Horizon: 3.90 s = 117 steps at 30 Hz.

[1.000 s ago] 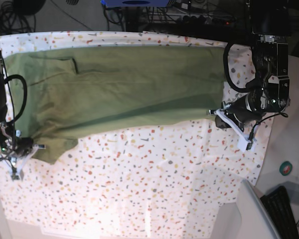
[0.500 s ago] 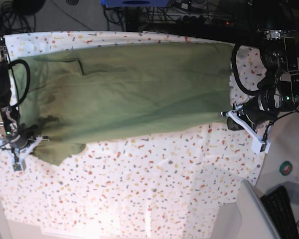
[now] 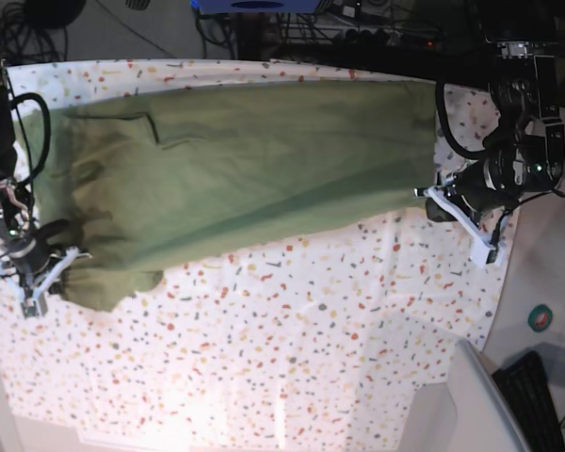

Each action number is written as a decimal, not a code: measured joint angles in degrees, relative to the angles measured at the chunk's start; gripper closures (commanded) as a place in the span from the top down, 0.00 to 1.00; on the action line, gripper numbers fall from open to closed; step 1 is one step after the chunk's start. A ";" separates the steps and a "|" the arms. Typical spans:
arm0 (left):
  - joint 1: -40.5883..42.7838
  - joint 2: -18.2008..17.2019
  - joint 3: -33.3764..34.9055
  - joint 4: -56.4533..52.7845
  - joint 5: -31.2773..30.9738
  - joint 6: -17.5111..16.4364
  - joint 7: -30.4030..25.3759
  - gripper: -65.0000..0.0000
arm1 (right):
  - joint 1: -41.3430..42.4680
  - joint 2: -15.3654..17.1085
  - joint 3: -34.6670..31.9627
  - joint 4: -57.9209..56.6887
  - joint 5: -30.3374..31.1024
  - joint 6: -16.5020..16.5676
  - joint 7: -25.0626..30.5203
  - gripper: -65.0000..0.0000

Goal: Layout the t-shirt on the table in an organized manner, then fold the t-shirt properly
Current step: 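Fold the held edge over again toward the collar with both grippers, then open both grippers and raise them off the folded strip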

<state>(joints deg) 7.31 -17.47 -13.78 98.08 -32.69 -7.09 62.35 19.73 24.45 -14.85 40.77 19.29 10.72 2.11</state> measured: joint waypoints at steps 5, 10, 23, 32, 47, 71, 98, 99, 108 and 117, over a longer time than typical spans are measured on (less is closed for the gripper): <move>1.18 -0.02 -0.02 0.59 -0.07 0.00 -0.17 0.00 | -0.09 -0.31 -0.02 -0.20 0.07 0.02 -1.53 0.00; 3.41 0.04 -0.02 2.99 -0.13 0.00 -0.13 0.00 | -2.93 -0.35 0.00 -0.31 0.07 0.02 -2.21 0.00; 5.27 -0.09 -0.48 0.52 0.33 -4.98 -0.35 0.00 | -10.03 1.79 2.51 7.65 0.11 -0.22 -6.45 0.00; 4.35 -1.62 -0.04 -2.73 0.15 -5.18 -0.81 0.00 | -16.02 2.14 8.48 13.70 0.02 -0.20 -7.13 0.00; 3.91 -2.25 -0.04 -3.54 0.70 -5.18 -0.42 0.00 | -20.65 1.92 14.56 27.28 0.02 -0.02 -18.88 0.00; 0.79 -3.54 5.01 -10.43 0.68 -4.98 -3.48 0.00 | -28.15 -1.73 20.48 31.65 0.07 -0.39 -26.10 0.00; -0.85 -5.38 11.69 -13.09 0.74 -5.01 -3.82 0.00 | -31.45 -0.79 24.39 37.00 0.39 -0.26 -31.67 0.00; -0.79 -5.42 11.69 -13.09 0.74 -5.01 -3.85 0.00 | -31.28 -0.76 24.41 36.06 0.57 -0.26 -31.63 0.00; -0.79 -5.55 11.63 -13.46 0.76 -4.98 -3.85 0.00 | -31.39 -0.79 24.61 33.70 0.26 -0.28 -31.74 0.00; -0.76 -5.51 11.47 -13.46 0.76 -4.98 -3.85 0.00 | -31.21 -0.81 24.68 33.88 0.28 -0.28 -35.23 0.07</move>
<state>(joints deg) 6.55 -22.98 -2.31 84.62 -31.92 -12.08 58.50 -11.49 23.64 9.82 74.65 19.57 10.44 -33.12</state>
